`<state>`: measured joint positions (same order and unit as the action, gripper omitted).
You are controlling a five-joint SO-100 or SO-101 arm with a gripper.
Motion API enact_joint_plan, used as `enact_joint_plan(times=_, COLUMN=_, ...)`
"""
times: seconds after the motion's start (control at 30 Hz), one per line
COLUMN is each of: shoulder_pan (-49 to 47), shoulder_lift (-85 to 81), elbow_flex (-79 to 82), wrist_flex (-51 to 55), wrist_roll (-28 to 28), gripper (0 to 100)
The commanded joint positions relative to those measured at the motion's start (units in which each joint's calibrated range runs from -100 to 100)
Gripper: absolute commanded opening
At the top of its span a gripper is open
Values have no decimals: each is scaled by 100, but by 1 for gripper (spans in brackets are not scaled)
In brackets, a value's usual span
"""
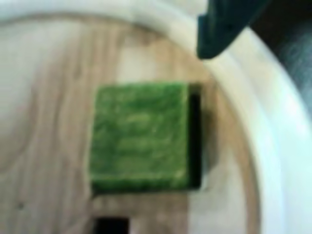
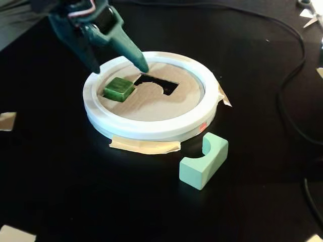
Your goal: Pick up the square block and drop it in corresponding square shaped hole
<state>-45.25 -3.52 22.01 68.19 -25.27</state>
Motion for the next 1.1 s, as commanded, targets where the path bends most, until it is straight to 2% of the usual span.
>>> enact_joint_plan(times=0.0, shoulder_pan=143, shoulder_lift=-906, elbow_flex=121, wrist_flex=482, wrist_roll=24, gripper=96)
enact_joint_plan(times=0.07, shoulder_pan=206, shoulder_lift=-1247, elbow_flex=376, wrist_flex=673, wrist_roll=29, gripper=96)
enact_joint_plan(times=0.23, shoulder_pan=1130, shoulder_lift=-2698, elbow_flex=1642, wrist_flex=612, wrist_roll=327, gripper=96)
enact_joint_plan(times=0.43, shoulder_pan=2965, shoulder_lift=-5161, elbow_flex=3455, wrist_flex=602, wrist_roll=889, gripper=96)
enact_joint_plan(times=0.7, shoulder_pan=5037, shoulder_lift=-8501, elbow_flex=5440, wrist_flex=592, wrist_roll=1348, gripper=96)
enact_joint_plan(times=0.8, shoulder_pan=5349, shoulder_lift=-9648, elbow_flex=6196, wrist_flex=422, wrist_roll=1460, gripper=96)
enact_joint_plan(times=1.07, shoulder_pan=5549, shoulder_lift=-9648, elbow_flex=6970, wrist_flex=-331, wrist_roll=1895, gripper=96)
